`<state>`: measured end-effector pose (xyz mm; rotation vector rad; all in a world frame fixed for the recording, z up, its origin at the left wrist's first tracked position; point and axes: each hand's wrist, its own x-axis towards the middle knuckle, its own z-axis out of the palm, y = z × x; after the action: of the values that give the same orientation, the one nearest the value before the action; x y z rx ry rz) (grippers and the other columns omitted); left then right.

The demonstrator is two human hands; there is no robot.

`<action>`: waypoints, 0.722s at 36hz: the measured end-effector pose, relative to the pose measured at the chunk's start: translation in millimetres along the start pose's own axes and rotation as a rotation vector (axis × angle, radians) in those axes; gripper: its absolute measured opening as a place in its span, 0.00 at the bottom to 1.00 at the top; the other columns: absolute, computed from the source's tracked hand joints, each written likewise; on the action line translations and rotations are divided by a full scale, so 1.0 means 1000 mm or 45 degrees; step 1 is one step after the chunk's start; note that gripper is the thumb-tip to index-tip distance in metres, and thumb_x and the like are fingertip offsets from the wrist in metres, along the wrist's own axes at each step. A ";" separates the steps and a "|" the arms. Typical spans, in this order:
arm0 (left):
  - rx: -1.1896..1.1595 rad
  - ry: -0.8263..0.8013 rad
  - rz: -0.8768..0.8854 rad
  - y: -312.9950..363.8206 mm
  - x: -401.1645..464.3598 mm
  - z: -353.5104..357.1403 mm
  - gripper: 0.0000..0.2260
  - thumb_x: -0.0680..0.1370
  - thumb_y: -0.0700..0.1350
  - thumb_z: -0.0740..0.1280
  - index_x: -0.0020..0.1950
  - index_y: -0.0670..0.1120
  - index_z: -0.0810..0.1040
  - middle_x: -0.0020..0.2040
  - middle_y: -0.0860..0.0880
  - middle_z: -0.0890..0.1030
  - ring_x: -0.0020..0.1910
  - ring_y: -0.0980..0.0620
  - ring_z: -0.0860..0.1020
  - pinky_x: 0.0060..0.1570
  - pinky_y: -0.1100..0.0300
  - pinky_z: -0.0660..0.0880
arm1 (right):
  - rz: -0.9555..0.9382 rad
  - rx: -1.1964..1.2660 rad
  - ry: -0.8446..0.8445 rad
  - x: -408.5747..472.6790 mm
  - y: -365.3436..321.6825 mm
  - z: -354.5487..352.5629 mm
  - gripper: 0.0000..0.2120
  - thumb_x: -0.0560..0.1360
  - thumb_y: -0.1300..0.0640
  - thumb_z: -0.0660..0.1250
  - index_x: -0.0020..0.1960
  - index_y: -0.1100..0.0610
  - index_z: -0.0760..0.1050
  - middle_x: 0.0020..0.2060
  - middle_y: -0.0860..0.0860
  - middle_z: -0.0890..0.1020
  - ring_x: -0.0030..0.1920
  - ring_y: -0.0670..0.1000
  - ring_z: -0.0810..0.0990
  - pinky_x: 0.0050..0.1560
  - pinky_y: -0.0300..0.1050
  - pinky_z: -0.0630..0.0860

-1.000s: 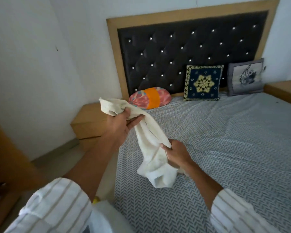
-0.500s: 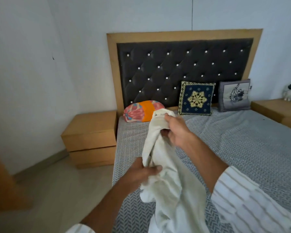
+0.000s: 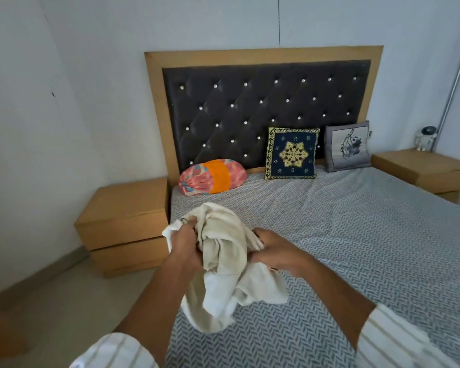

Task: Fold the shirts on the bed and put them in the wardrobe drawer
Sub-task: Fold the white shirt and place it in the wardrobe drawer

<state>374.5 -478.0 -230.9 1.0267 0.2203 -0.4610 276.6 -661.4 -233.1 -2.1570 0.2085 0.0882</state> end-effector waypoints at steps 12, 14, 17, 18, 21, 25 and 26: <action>0.748 0.098 0.164 -0.010 -0.013 -0.016 0.17 0.76 0.58 0.69 0.59 0.50 0.77 0.57 0.45 0.82 0.54 0.46 0.81 0.54 0.47 0.80 | 0.125 0.983 0.022 0.029 -0.041 -0.042 0.08 0.76 0.55 0.71 0.40 0.54 0.75 0.38 0.52 0.78 0.38 0.51 0.78 0.44 0.49 0.76; 0.707 -0.173 0.308 -0.012 -0.021 -0.017 0.19 0.75 0.45 0.68 0.65 0.53 0.76 0.62 0.47 0.81 0.57 0.46 0.80 0.55 0.48 0.80 | 0.249 1.053 -0.087 0.029 -0.040 -0.041 0.10 0.73 0.51 0.73 0.39 0.54 0.74 0.34 0.53 0.77 0.33 0.52 0.77 0.37 0.46 0.75; 0.665 -0.603 0.394 -0.009 -0.033 -0.019 0.35 0.63 0.38 0.63 0.70 0.57 0.72 0.64 0.48 0.78 0.61 0.44 0.79 0.57 0.42 0.79 | 0.258 1.370 -0.057 0.029 -0.050 -0.039 0.09 0.77 0.57 0.67 0.41 0.59 0.74 0.35 0.56 0.79 0.30 0.53 0.81 0.29 0.43 0.77; 0.700 -0.687 0.413 -0.009 -0.033 -0.020 0.38 0.63 0.36 0.63 0.72 0.58 0.71 0.65 0.47 0.77 0.61 0.43 0.78 0.57 0.39 0.79 | 0.277 1.546 0.002 0.029 -0.055 -0.036 0.12 0.80 0.59 0.63 0.40 0.62 0.74 0.32 0.57 0.80 0.30 0.54 0.82 0.27 0.44 0.79; 0.946 -0.714 0.484 -0.015 -0.028 -0.022 0.38 0.68 0.31 0.70 0.73 0.60 0.69 0.63 0.44 0.79 0.59 0.43 0.80 0.54 0.40 0.80 | 0.202 1.700 0.051 0.032 -0.068 -0.030 0.15 0.82 0.62 0.55 0.43 0.68 0.75 0.34 0.60 0.83 0.40 0.56 0.81 0.38 0.49 0.82; 0.952 -0.381 0.594 -0.018 -0.025 -0.018 0.05 0.80 0.38 0.69 0.54 0.42 0.81 0.48 0.36 0.83 0.43 0.39 0.81 0.39 0.47 0.79 | 0.115 1.613 0.156 0.033 -0.071 -0.028 0.12 0.81 0.60 0.57 0.48 0.63 0.77 0.40 0.58 0.82 0.41 0.53 0.82 0.49 0.50 0.82; 0.835 -0.313 0.551 -0.015 -0.025 -0.017 0.05 0.81 0.39 0.66 0.53 0.40 0.81 0.48 0.35 0.84 0.43 0.39 0.80 0.38 0.50 0.77 | 0.083 1.564 0.165 0.031 -0.067 -0.029 0.11 0.81 0.57 0.60 0.47 0.61 0.79 0.39 0.57 0.82 0.40 0.53 0.82 0.49 0.49 0.81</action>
<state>346.3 -463.6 -241.5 1.5949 -0.3969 -0.2577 318.8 -652.5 -166.4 -0.9308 0.3028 -0.1223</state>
